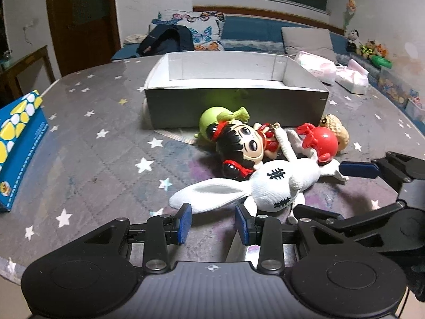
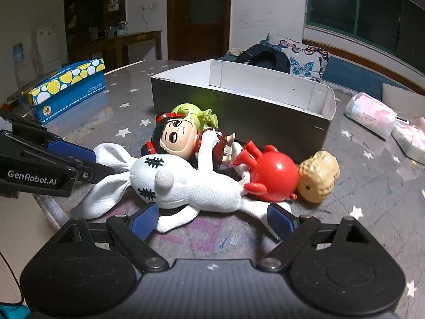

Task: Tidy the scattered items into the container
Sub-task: 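Grasp the white plush bunny's ear with the left tool and lift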

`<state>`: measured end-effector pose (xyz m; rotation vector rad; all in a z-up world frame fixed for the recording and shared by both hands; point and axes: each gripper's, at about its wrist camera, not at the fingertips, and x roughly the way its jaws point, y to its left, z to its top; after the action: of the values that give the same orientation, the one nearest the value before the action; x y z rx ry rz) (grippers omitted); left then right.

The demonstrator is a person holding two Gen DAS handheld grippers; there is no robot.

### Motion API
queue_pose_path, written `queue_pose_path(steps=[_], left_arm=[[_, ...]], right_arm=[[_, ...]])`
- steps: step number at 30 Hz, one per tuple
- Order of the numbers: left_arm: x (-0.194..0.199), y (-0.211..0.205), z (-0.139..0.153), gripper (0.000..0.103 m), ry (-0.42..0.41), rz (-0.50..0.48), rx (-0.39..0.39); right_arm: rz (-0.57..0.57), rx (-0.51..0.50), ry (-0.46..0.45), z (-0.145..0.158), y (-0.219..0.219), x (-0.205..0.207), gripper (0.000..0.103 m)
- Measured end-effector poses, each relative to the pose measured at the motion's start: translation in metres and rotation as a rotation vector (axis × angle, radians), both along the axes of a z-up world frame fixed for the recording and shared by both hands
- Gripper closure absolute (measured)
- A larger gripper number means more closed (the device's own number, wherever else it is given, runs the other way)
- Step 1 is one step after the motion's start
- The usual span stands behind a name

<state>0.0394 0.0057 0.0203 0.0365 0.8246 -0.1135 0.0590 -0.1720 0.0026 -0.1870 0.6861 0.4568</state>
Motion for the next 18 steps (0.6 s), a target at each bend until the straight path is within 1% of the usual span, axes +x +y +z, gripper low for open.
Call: queue_pose_path(steps=[4, 5, 10, 18], left_arm=[[0.004, 0.002, 0.002, 0.065, 0.009, -0.024, -0.022], [0.004, 0.003, 0.002, 0.065, 0.011, -0.029, -0.026], [0.005, 0.005, 0.007, 0.065, 0.017, -0.061, -0.065], [0.006, 0.003, 0.007, 0.065, 0.043, -0.102, -0.091]], right_arm=[[0.036, -0.014, -0.008, 0.002, 0.003, 0.004, 0.016], [0.046, -0.016, -0.011, 0.002, 0.004, 0.004, 0.018], [0.096, -0.029, -0.023, 0.007, 0.008, 0.006, 0.019], [0.182, -0.085, -0.046, 0.011, 0.016, 0.007, 0.022]])
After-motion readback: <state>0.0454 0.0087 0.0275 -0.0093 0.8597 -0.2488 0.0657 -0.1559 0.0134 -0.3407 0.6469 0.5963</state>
